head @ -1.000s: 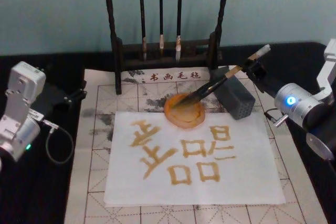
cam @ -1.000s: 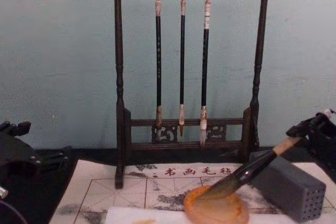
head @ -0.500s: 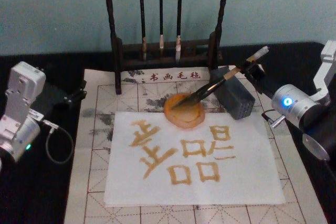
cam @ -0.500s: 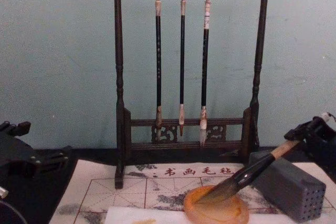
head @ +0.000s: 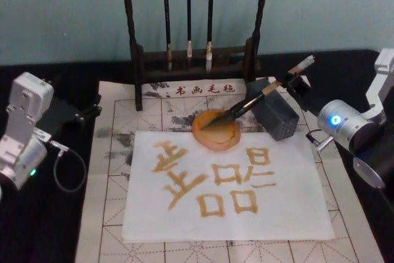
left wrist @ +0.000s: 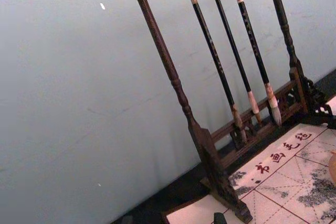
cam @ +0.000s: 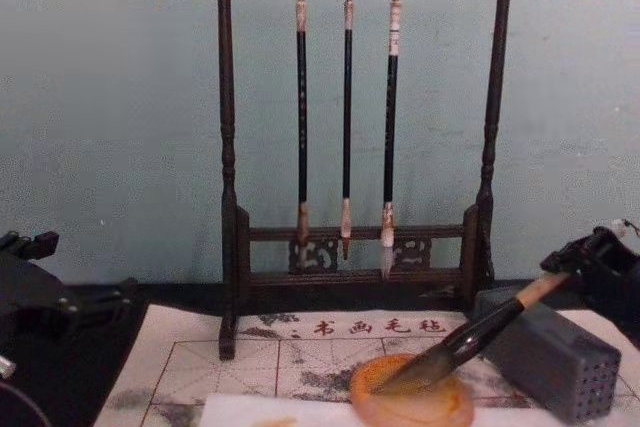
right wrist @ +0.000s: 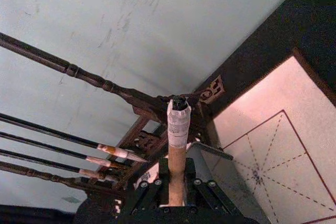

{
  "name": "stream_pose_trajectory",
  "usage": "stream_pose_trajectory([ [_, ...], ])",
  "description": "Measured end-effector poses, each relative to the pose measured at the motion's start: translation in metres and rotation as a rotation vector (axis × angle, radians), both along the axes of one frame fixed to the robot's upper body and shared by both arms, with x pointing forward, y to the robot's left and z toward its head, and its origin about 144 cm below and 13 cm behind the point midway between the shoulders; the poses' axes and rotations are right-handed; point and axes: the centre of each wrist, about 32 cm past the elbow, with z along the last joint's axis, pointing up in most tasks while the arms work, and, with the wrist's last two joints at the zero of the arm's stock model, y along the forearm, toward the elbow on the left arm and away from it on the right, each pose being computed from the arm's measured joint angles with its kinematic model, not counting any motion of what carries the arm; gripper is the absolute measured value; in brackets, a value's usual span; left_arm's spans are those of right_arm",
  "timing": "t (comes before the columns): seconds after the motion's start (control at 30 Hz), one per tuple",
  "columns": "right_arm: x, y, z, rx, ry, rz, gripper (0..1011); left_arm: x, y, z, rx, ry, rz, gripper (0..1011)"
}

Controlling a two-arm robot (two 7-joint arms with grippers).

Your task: Pick up the brush from the inkstone, write on the paper, then place the brush back to its original position.

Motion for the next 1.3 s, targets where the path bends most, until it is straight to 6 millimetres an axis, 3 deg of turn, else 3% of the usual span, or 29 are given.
stream_pose_trajectory([
  [0.67,0.0001,0.0002,0.0008,-0.003,-0.003,-0.002,195,0.0,0.0,0.0,0.0,0.0,0.0,1001],
  [1.3,-0.0001,0.0001,0.0004,-0.001,-0.002,-0.001,777,0.0,0.0,0.0,0.0,0.0,0.0,1001],
])
